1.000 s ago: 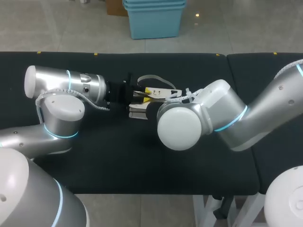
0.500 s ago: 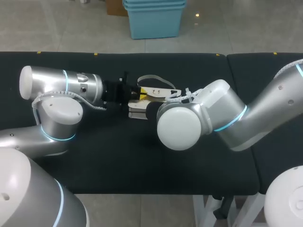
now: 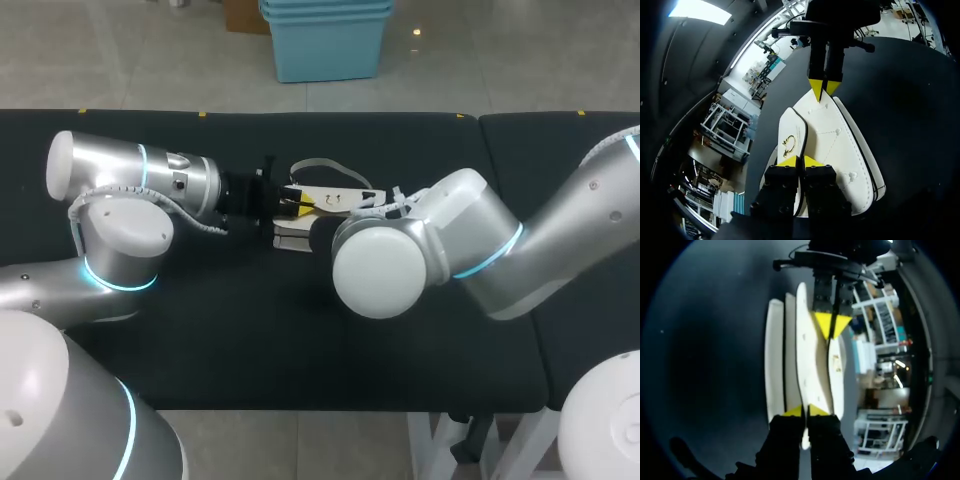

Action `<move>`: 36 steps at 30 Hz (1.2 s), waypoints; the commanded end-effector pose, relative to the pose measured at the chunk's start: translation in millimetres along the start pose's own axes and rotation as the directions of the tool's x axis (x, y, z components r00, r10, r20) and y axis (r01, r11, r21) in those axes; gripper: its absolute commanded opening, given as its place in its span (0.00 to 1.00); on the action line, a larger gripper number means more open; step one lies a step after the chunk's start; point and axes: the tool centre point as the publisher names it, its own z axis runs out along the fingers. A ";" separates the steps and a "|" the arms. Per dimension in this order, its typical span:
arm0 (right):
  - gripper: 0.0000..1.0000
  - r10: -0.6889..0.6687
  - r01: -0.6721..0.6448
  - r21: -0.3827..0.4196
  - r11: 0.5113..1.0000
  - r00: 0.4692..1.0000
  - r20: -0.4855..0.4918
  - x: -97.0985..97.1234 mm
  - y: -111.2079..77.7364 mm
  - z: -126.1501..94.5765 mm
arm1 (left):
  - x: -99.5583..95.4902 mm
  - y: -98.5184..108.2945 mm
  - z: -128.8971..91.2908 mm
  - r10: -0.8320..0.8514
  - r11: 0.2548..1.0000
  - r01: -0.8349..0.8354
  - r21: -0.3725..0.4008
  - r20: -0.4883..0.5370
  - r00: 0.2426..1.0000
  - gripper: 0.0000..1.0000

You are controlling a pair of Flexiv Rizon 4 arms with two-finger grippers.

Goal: Pick up the bag, open it, inspect its contents, close it, and place it on the opposite side

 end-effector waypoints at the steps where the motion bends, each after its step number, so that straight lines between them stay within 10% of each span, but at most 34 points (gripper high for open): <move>1: 0.00 0.002 -0.002 0.000 1.000 1.000 0.005 1.7 2.5 1.8 | 0.2 9.7 6.8 -0.013 0.999 0.013 -0.040 0.008 1.000 0.00; 18: 0.00 0.002 -0.002 0.000 1.000 1.000 0.005 1.7 2.5 1.8 | -2.5 -3.5 6.9 -0.006 1.000 0.006 -0.003 0.008 1.000 0.02; 21: 0.00 0.002 -0.002 0.000 1.000 1.000 0.005 1.7 2.5 1.8 | -5.9 -5.9 1.2 0.010 1.000 -0.010 -0.008 0.024 1.000 0.87; 22: 0.00 0.002 -0.002 0.000 1.000 1.000 0.005 1.7 2.5 1.8 | -6.8 -7.6 -0.5 0.017 1.000 -0.017 -0.008 0.026 1.000 1.00; 28: 0.00 -0.004 0.004 -0.012 1.000 1.000 -0.002 0.4 3.3 0.5 | -13.1 -19.7 -10.4 0.048 0.999 -0.048 0.002 0.042 0.998 1.00; 29: 0.04 -0.003 0.003 -0.013 1.000 1.000 -0.005 -0.2 3.6 -0.4 | -13.8 -21.6 -12.2 0.051 0.999 -0.051 0.002 0.045 0.998 1.00; 31: 0.45 0.005 -0.006 -0.022 1.000 1.000 -0.024 -1.9 3.2 -3.5 | -15.7 -24.8 -16.5 0.053 0.999 -0.053 0.007 0.051 0.997 1.00; 32: 1.00 0.009 -0.010 -0.031 0.999 0.999 -0.040 -3.1 2.7 -5.3 | -16.4 -26.2 -18.5 0.056 0.998 -0.056 0.005 0.053 0.997 1.00; 36: 1.00 0.032 -0.037 -0.065 0.997 0.997 -0.068 -11.9 0.1 -19.9 | -20.4 -31.7 -28.0 0.058 0.998 -0.058 0.002 0.060 0.997 1.00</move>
